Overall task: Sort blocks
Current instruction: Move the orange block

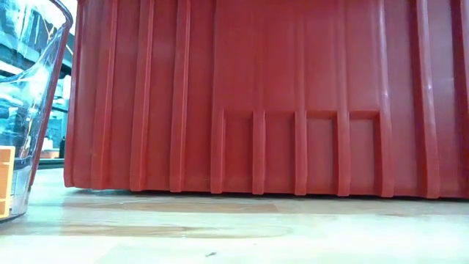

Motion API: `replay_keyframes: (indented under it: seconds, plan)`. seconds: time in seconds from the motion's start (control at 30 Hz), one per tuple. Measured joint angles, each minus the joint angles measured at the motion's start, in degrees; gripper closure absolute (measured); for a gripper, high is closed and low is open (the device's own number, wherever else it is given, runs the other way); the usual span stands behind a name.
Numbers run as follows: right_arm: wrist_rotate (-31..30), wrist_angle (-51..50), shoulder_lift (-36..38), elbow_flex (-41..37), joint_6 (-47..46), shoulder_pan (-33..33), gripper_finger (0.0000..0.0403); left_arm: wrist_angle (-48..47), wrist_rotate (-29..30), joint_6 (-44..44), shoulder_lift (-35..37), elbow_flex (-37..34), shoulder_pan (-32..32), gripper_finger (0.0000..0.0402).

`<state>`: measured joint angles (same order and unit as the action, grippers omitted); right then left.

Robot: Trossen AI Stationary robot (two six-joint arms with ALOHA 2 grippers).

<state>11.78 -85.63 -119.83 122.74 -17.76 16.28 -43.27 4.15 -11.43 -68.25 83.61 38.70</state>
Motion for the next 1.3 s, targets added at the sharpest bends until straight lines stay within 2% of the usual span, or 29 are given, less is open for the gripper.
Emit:
replay_keyframes:
  seconds: [0.17, 0.27, 0.4, 0.57, 0.7, 1.03, 1.17, 1.3]
  plan:
    - [-0.78, -1.21, 0.04, -4.09, -9.49, -3.23, 0.0274, 0.01, -3.45, 0.45, 0.0, 0.0, 2.56, 0.0055]
    - [-0.62, 4.38, 0.07, -8.46, -14.07, -4.26, 0.0274, 0.19, -5.62, 3.25, -0.02, 0.0, 3.43, 0.0055]
    - [1.44, 10.75, 0.07, -11.94, -19.48, -2.96, 0.0274, 0.3, -6.5, 4.01, 0.0, 0.0, 3.67, 0.0055]
    - [2.94, 11.22, 0.08, -13.97, -25.61, 0.75, 0.0274, 0.22, -6.64, 2.5, 0.0, 0.0, 3.67, 0.0055]
    - [0.9, 11.21, 0.39, -14.31, -25.44, 2.39, 0.0274, 0.24, -6.95, 1.51, 0.0, 0.0, 3.67, 0.0055]
    - [3.08, 16.91, 0.59, -24.7, -25.75, 1.74, 0.0274, 1.83, -8.76, 1.06, 1.04, -0.02, 3.67, 0.0055]
    - [0.24, 21.13, 0.44, -25.14, -24.55, 1.32, 0.0274, 3.64, -9.22, 1.06, 1.09, -0.02, 3.63, 0.0055]
    - [-3.46, 21.16, 0.39, -25.16, -24.31, 1.19, 0.0272, 3.72, -12.18, 1.04, 1.09, -0.02, 3.65, 0.0055]
